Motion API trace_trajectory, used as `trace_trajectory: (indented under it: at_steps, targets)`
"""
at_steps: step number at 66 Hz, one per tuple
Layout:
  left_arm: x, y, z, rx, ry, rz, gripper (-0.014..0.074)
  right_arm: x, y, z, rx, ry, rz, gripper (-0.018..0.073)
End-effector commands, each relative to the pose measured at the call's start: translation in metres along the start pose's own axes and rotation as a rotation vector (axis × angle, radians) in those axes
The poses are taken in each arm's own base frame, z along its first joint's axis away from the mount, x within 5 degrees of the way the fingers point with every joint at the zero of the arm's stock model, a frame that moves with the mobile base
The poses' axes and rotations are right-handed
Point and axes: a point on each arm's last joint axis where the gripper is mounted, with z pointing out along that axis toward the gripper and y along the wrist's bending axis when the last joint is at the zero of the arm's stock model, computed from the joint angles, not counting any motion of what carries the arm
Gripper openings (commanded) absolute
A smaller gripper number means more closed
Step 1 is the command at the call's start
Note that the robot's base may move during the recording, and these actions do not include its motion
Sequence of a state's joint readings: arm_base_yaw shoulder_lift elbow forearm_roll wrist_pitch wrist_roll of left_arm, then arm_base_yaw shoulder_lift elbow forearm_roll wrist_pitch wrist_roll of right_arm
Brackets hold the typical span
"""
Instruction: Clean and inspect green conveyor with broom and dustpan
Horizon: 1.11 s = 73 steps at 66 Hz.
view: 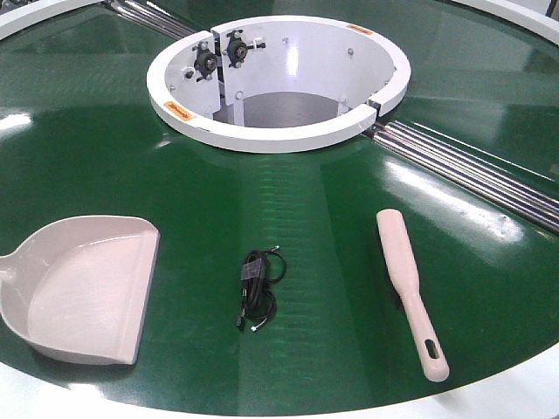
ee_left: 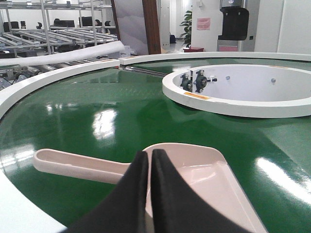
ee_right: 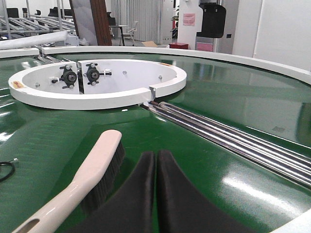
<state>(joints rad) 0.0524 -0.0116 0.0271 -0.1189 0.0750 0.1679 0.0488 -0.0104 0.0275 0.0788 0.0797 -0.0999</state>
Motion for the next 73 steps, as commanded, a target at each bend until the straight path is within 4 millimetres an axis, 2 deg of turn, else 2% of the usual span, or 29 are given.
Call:
trace_trajectory:
  at_steps: [1, 47, 56, 64, 73]
  targets:
    - [-0.001, 0.001, -0.001, -0.01, -0.07, -0.018, -0.0006, -0.002, -0.001, 0.0, 0.012, -0.072, -0.015, -0.0001]
    - [-0.001, 0.001, -0.001, -0.01, -0.07, -0.02, -0.0006, -0.003, -0.001, 0.0, 0.013, -0.085, -0.023, -0.0001]
    - [-0.003, 0.001, -0.001, -0.013, -0.089, -0.025, -0.0006, -0.009, -0.001, -0.001, 0.019, -0.153, -0.018, -0.0001]
    - [-0.014, 0.003, -0.002, -0.031, -0.198, -0.027, -0.0006, -0.015, -0.002, -0.002, 0.026, -0.217, -0.032, -0.0001]
    - [-0.046, 0.008, -0.014, -0.085, -0.536, -0.03, -0.0006, -0.031, -0.002, -0.006, 0.033, -0.322, -0.029, -0.0001]
